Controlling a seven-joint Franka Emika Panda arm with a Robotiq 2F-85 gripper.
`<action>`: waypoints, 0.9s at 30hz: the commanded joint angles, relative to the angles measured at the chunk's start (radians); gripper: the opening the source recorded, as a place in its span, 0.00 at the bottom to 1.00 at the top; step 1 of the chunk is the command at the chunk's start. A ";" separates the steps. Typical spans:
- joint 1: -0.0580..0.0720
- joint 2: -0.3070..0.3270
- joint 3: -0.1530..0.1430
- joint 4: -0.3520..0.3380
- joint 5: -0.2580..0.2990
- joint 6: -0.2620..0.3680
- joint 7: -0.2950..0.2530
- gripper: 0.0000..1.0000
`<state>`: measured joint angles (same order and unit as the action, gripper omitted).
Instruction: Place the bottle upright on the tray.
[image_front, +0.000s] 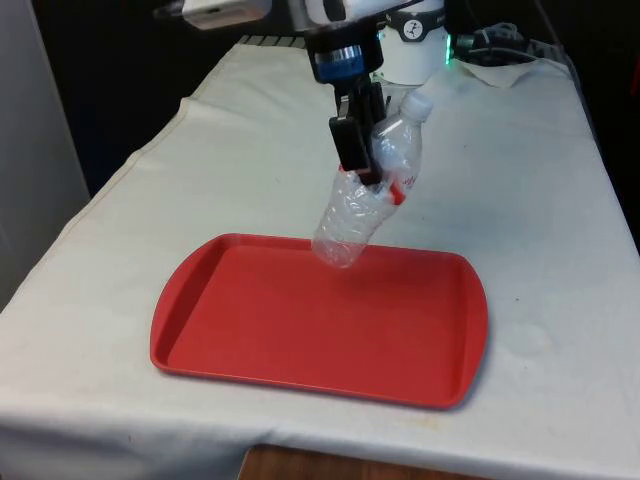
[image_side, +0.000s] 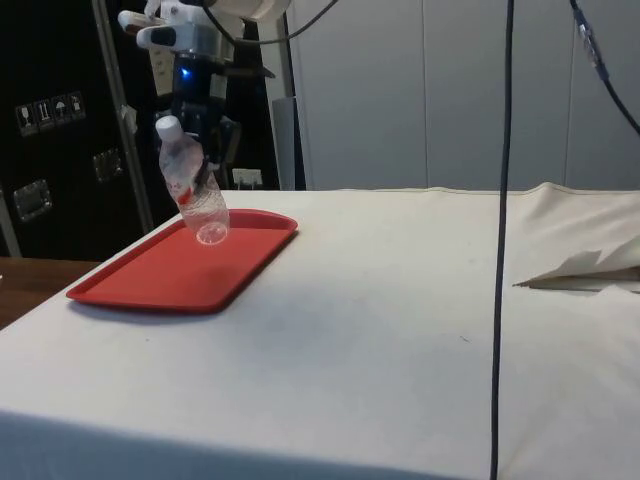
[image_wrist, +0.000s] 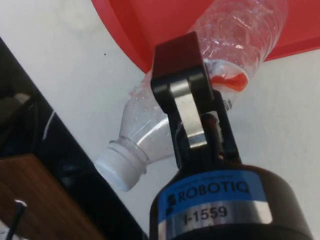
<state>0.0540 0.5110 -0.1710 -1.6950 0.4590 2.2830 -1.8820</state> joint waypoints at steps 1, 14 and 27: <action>-0.012 0.011 0.004 0.016 0.022 -0.017 -0.017 0.33; -0.017 0.069 -0.044 0.089 0.156 -0.108 -0.099 0.33; -0.012 0.086 -0.065 0.113 0.190 -0.145 -0.113 0.33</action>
<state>0.0440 0.5970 -0.2370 -1.5830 0.6470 2.1380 -1.9930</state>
